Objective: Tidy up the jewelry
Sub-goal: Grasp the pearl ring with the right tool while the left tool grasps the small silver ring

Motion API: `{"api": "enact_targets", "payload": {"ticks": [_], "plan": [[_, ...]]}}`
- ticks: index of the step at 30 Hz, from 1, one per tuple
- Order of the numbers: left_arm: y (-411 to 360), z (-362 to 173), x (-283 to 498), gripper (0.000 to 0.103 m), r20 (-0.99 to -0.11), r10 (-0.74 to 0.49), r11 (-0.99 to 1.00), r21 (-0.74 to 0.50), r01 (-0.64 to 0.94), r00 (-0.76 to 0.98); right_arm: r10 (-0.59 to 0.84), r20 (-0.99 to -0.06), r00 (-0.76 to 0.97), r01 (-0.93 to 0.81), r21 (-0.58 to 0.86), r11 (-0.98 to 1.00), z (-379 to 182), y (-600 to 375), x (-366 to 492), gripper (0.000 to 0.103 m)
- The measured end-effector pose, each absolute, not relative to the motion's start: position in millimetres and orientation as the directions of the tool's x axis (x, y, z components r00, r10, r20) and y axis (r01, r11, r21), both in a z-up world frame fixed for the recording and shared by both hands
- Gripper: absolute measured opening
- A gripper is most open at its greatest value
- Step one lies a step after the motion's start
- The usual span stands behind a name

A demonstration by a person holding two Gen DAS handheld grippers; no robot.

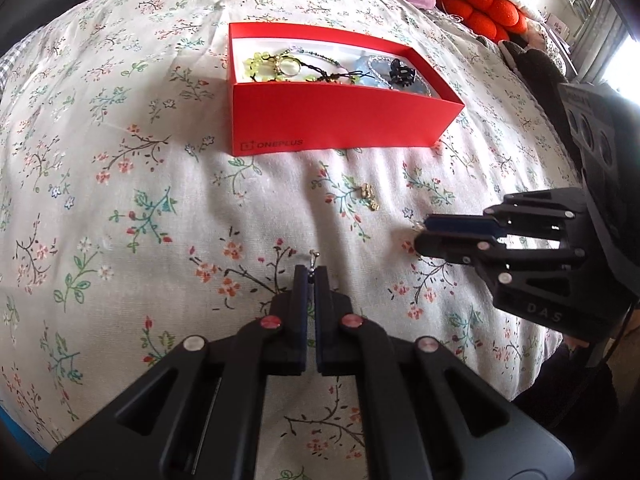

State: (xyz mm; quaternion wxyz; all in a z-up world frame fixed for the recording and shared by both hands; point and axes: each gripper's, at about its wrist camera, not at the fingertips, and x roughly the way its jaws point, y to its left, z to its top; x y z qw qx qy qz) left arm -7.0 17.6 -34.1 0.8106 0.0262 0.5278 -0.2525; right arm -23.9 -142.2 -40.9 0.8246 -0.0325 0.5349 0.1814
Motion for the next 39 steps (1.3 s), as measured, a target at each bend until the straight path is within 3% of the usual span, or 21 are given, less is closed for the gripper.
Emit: {"api": "enact_targets", "payload": {"ticks": [20,25,29,35,39], "plan": [[21,-17,-2,0.003,-0.843,-0.412,0.870,-0.250,0.425,0.346,0.321,-0.847,0.423,-0.322,0.191,0.927,-9,-162,-34,0.012],[21,-23,-2,0.003,-0.858,-0.399,0.874,-0.248,0.419,0.324,0.367,-0.861,0.353,-0.256,0.288,0.923,-20,-179,-25,0.015],[20,-23,-2,0.003,-0.857,-0.401,0.872,-0.249,0.422,0.324,0.379,-0.850,0.366,-0.194,0.329,0.924,-18,-200,-19,0.020],[18,-25,-3,0.003,-0.862,-0.398,0.870,-0.246,0.427,0.315,0.372,-0.848,0.378,-0.174,0.329,0.928,-16,-208,-18,0.039],[18,-27,-4,0.003,-0.867,-0.389,0.872,-0.237,0.429,0.312,0.296,-0.881,0.368,-0.197,0.237,0.951,-23,-199,-19,0.039]]}}
